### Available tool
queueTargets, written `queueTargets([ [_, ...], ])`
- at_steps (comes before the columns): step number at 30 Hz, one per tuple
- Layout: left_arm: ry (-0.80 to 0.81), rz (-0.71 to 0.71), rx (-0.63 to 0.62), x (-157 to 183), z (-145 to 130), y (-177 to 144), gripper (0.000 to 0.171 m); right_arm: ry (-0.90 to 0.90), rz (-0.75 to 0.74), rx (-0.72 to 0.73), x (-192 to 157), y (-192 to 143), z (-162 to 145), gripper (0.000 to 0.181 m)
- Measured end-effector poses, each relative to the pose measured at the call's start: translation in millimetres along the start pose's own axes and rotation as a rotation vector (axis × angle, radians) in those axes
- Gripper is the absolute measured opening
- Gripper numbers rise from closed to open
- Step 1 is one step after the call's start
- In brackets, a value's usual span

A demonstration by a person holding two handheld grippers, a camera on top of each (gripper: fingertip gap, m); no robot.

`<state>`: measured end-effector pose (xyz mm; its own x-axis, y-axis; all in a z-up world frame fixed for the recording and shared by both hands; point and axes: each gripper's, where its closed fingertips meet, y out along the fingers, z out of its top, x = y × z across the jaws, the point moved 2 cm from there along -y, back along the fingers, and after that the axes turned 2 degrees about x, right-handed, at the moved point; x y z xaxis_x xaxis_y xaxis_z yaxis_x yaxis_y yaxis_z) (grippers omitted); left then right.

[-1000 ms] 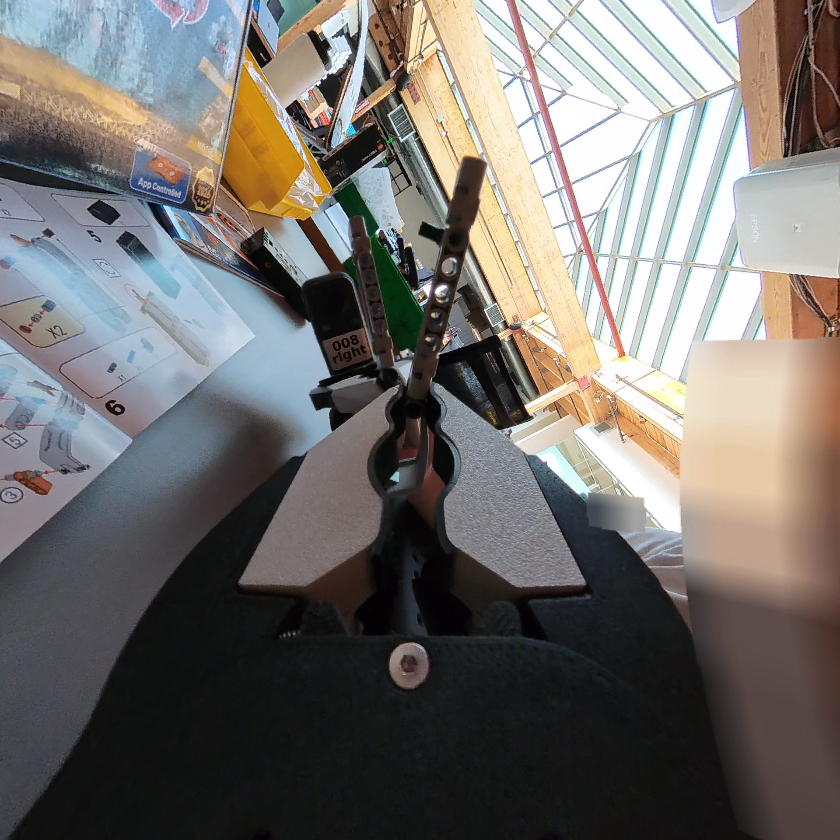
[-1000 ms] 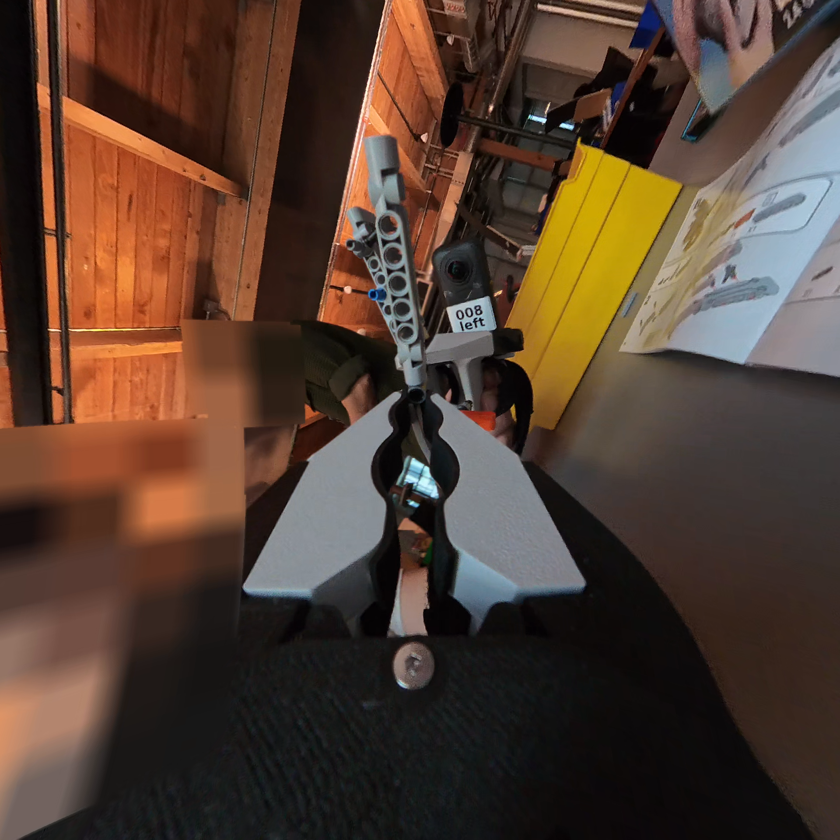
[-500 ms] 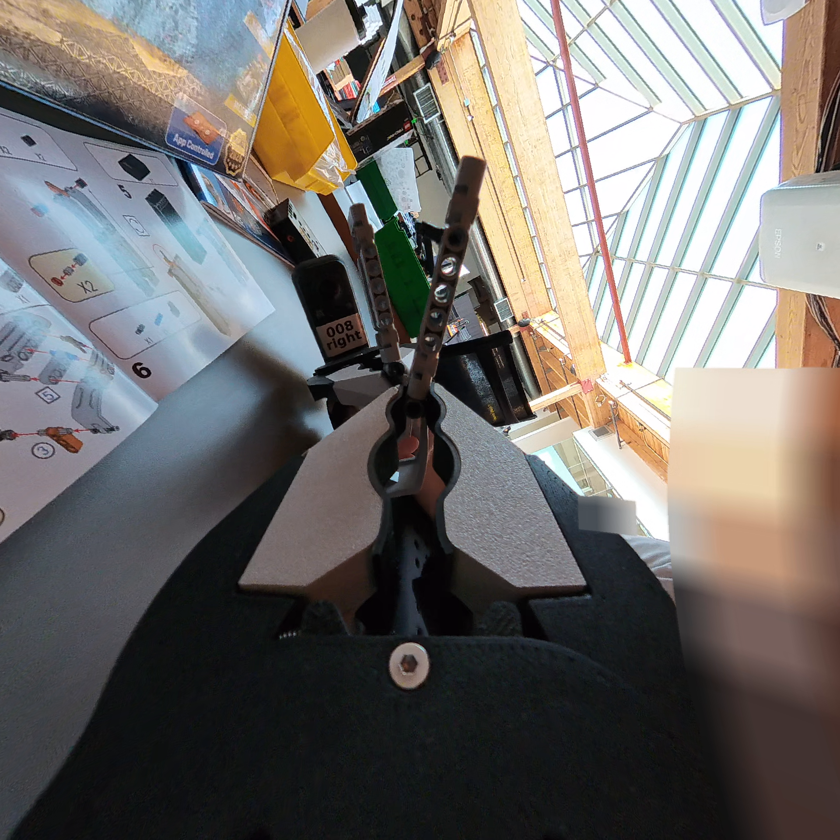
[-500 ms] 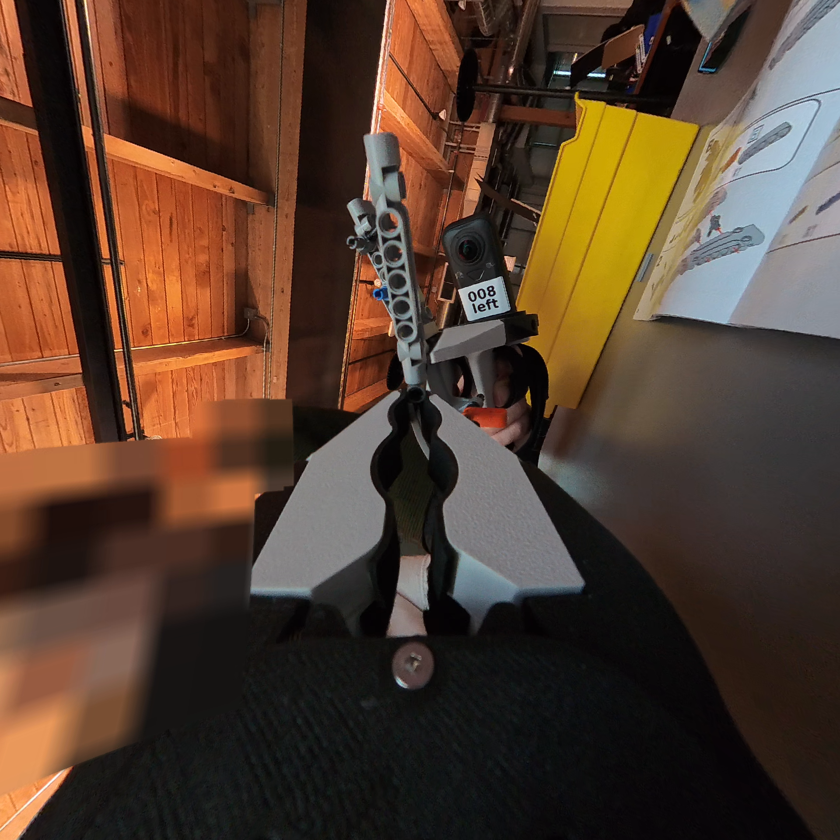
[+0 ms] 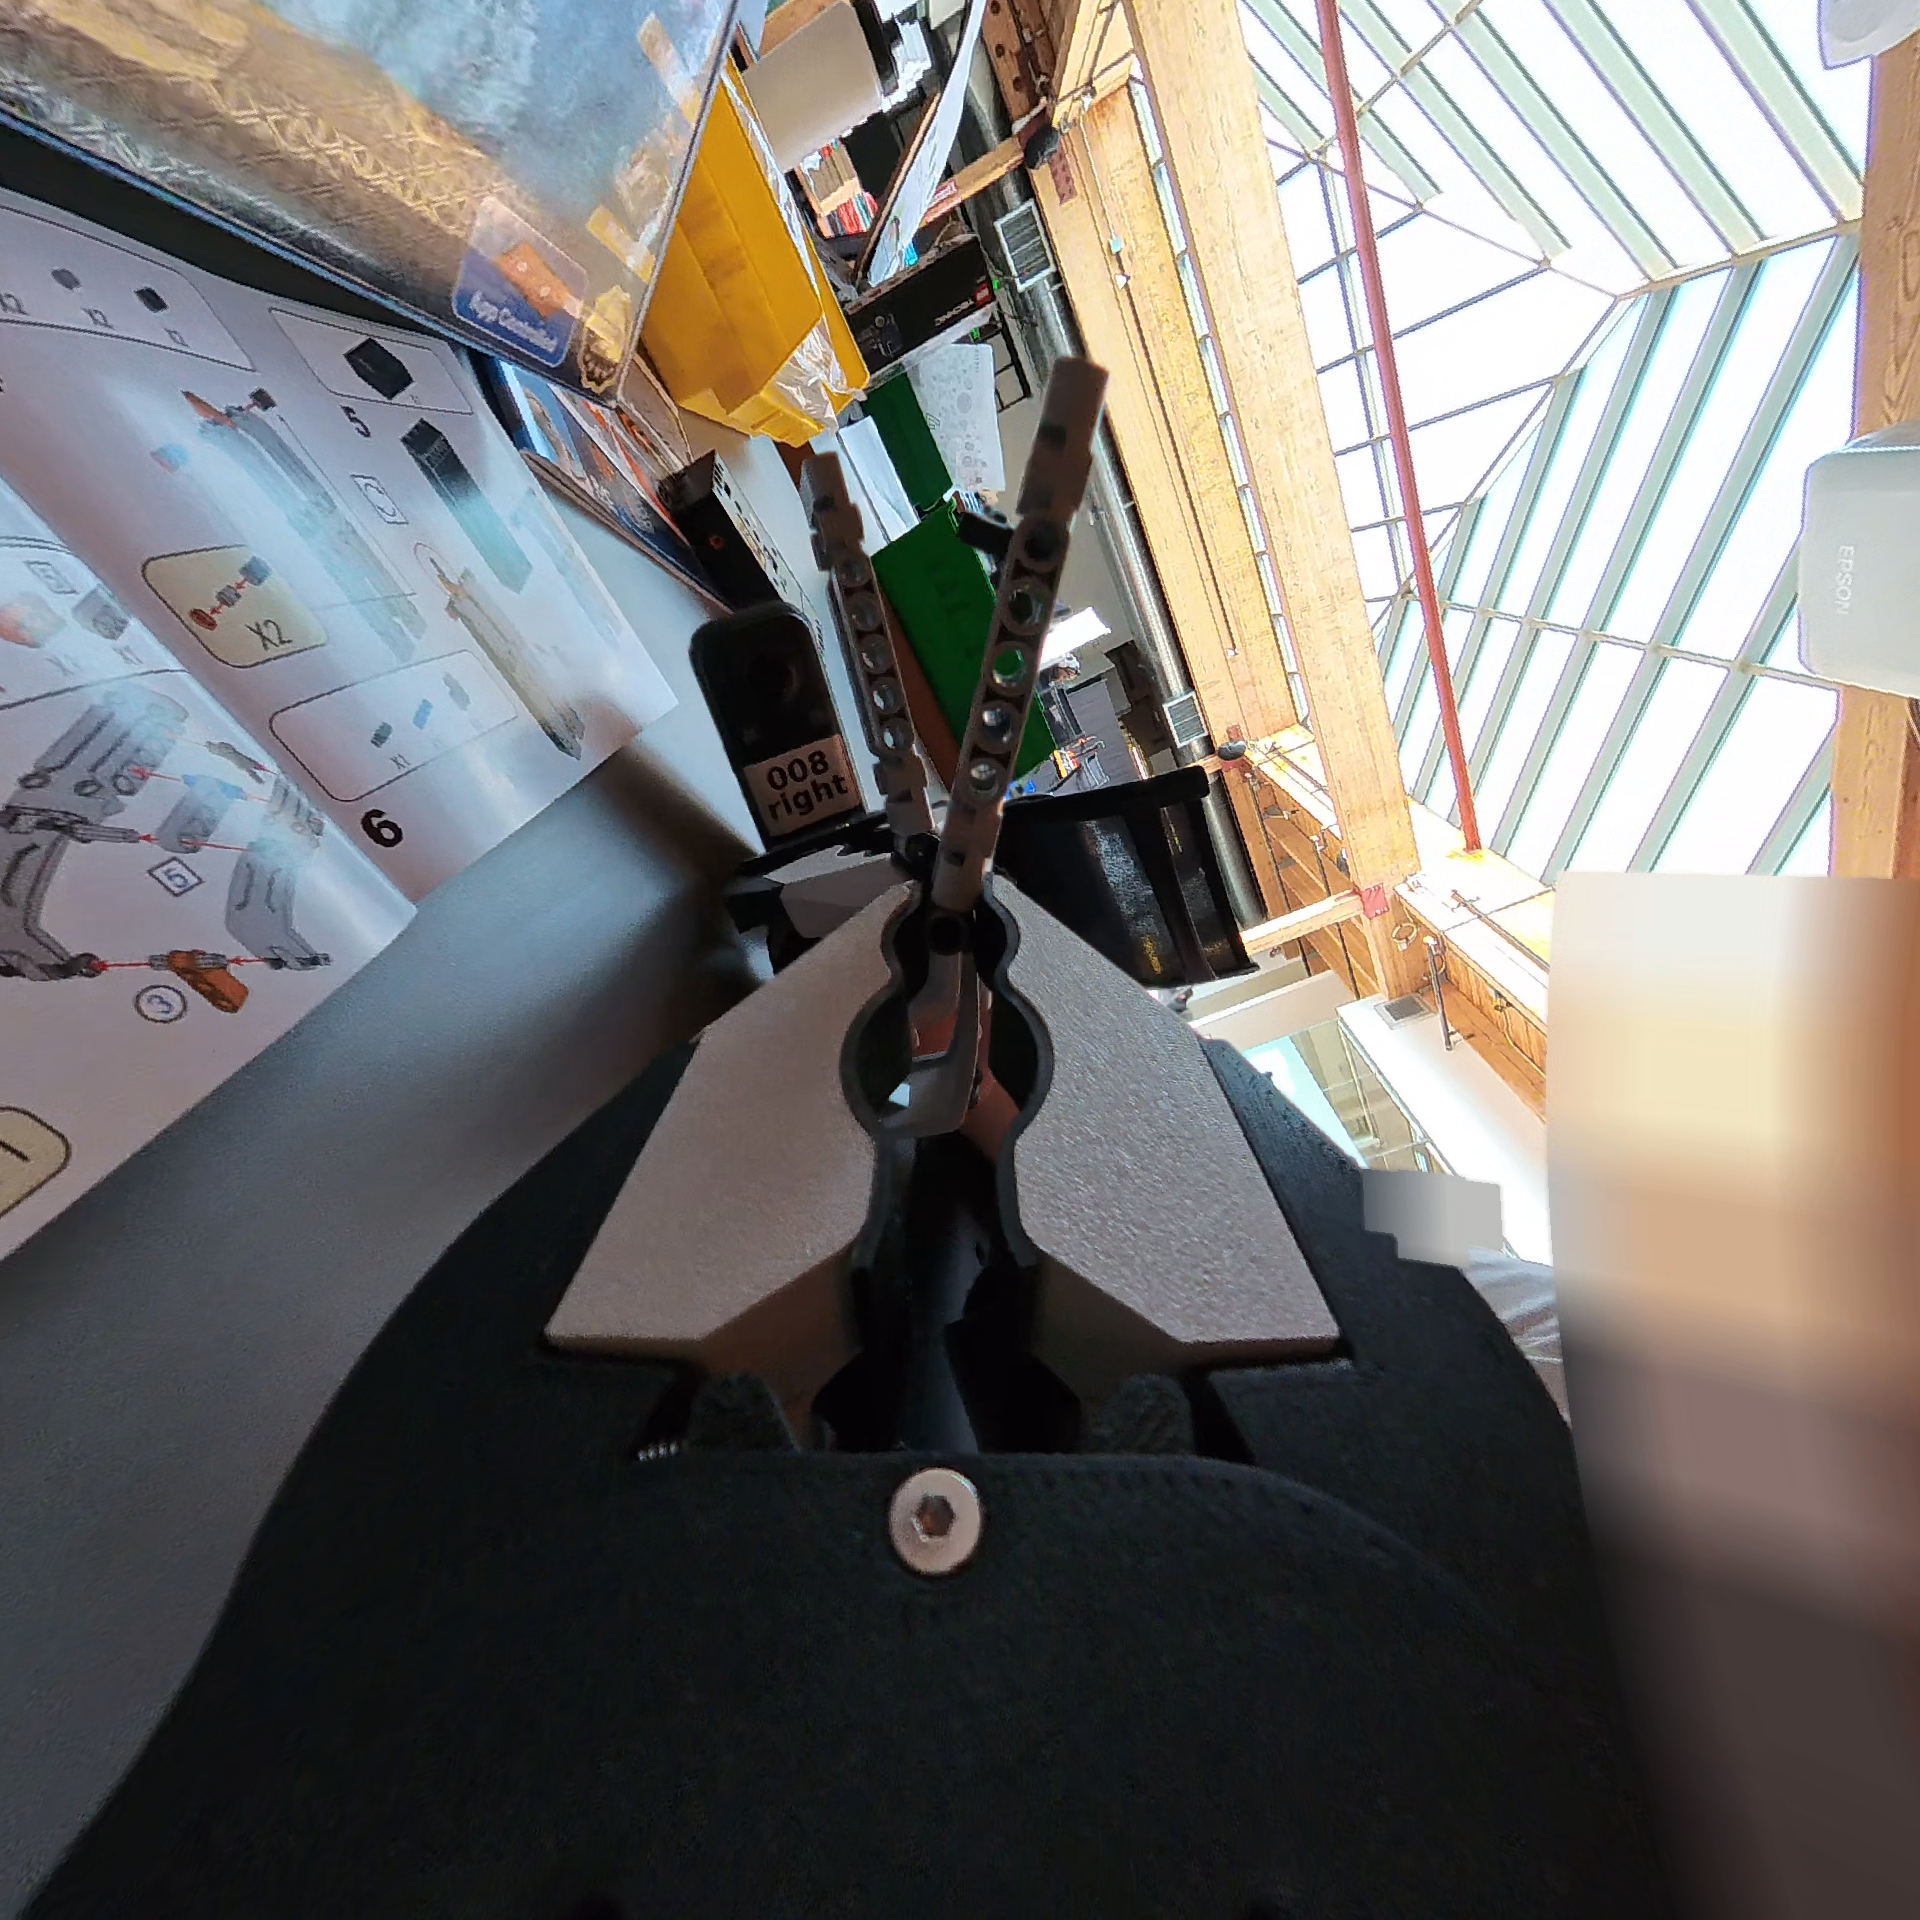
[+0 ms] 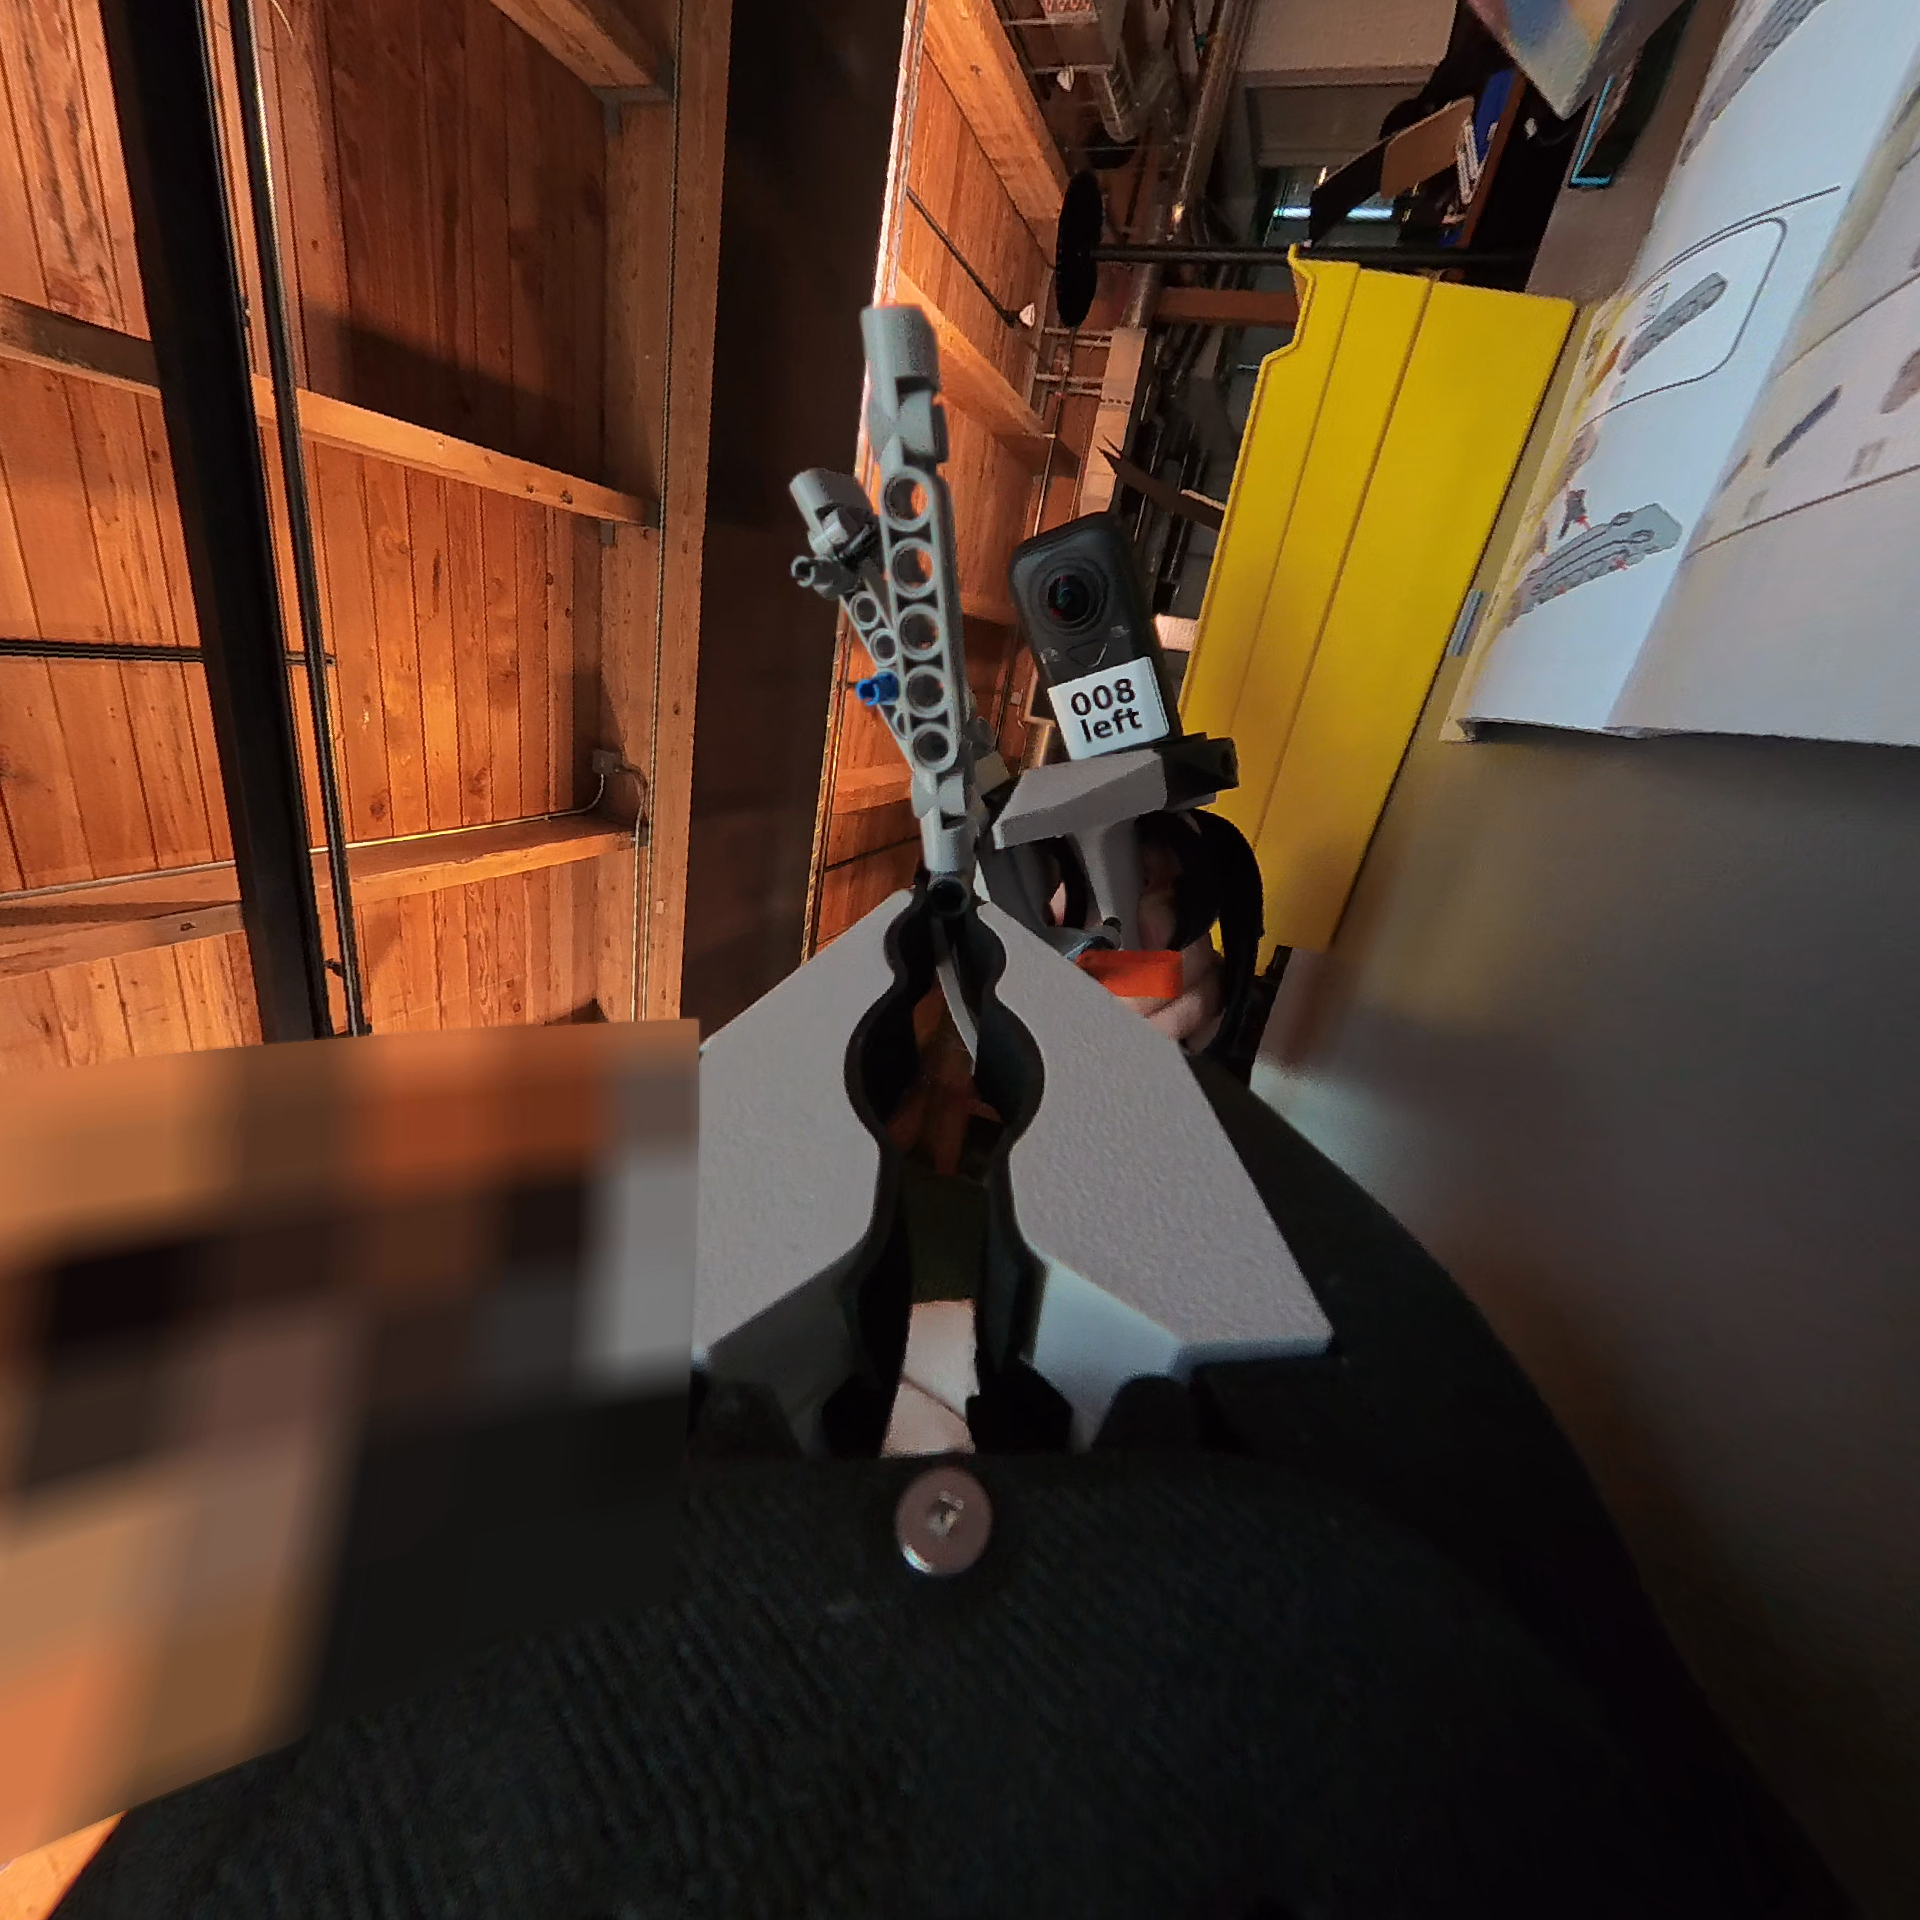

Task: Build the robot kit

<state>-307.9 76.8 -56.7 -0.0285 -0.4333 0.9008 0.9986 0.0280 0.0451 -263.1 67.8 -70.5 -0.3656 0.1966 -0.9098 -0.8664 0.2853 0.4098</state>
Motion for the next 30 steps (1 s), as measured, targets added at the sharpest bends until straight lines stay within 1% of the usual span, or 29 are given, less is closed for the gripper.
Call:
queueTargets([
  [2, -0.011, 0.005, 0.017, -2.2, 1.3, -0.3, 0.006, -0.012, -0.010, 0.023, 1.4, 0.1, 1.4, 0.001],
  [5, -0.024, 0.004, 0.035, -3.7, 2.3, -0.2, 0.006, -0.083, -0.042, 0.044, 0.4, 0.7, 2.8, 0.000],
  [8, -0.039, 0.001, 0.042, -4.1, 2.9, -1.1, 0.006, -0.156, -0.072, 0.028, -1.2, 3.6, 1.7, 0.000],
  [15, -0.030, 0.015, 0.030, -5.0, 1.1, -0.1, 0.006, -0.246, -0.121, -0.006, -0.5, 6.6, 0.6, 0.001],
  [25, -0.010, 0.026, 0.029, -6.2, 0.5, 1.0, 0.006, -0.298, -0.159, -0.009, 0.4, 7.5, 1.0, 0.000],
  [30, 0.046, 0.054, 0.022, -6.2, 0.7, 1.2, 0.006, -0.341, -0.189, -0.014, 0.6, 7.6, 1.2, 0.000],
])
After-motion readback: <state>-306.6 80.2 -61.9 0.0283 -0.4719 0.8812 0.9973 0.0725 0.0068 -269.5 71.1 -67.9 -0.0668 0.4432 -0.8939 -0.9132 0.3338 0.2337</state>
